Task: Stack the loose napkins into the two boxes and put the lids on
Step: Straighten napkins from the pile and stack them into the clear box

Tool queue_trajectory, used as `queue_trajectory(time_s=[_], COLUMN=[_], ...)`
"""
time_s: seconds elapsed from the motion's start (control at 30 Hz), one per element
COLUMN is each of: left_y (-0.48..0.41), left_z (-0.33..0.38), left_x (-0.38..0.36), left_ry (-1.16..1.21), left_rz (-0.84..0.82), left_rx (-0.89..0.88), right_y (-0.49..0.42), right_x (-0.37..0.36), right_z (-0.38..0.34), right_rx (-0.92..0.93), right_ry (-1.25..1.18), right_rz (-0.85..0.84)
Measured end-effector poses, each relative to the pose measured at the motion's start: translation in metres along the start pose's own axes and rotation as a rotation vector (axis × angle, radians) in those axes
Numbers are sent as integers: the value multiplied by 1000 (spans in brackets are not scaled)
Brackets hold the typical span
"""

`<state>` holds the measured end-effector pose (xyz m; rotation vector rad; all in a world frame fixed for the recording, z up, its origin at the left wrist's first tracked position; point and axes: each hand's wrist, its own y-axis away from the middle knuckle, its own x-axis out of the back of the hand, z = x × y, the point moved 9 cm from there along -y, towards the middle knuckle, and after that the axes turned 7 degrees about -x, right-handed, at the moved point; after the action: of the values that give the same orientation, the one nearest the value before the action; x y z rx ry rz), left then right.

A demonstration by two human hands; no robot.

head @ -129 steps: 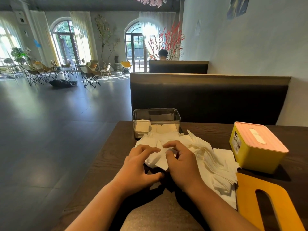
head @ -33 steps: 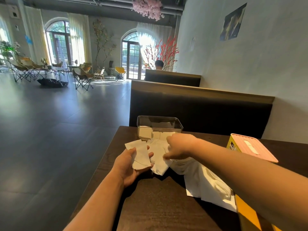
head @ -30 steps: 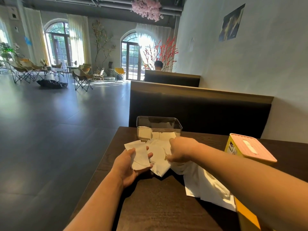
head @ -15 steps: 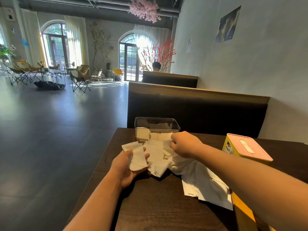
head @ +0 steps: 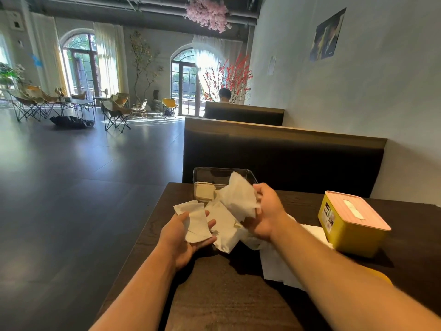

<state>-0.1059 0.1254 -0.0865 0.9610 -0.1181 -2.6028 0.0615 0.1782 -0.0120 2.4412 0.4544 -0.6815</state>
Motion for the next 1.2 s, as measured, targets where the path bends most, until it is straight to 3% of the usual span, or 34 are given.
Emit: queue_trajectory(time_s=[0.1,0.27,0.43,0.57,0.7,0.83,1.2], left_y=[0,-3,-8,-6,2,13,21], left_z=[1,1,-5,-7,-3,0,-7], left_x=[2,2,6,2,-7,-25,-27], left_ry=[8,25,5,-50,-199,-341,-173], left_rz=[7,14,34,42,0,-96,-135], left_rx=[-5,-4,34,22,-36,-121,-19], right_y=[-13,-11,-17,-19,-13,-4,-1], right_x=[7,-8,-14,-5,-4,-17,-21], right_z=[46,50,78,69,34,25,32], right_rx=[-94,-34,-168,-119,282,506,572], right_ry=[-192,-496,-503,-133,395,670,853], right_rz=[-12,-136,-245,-144,98,116,114])
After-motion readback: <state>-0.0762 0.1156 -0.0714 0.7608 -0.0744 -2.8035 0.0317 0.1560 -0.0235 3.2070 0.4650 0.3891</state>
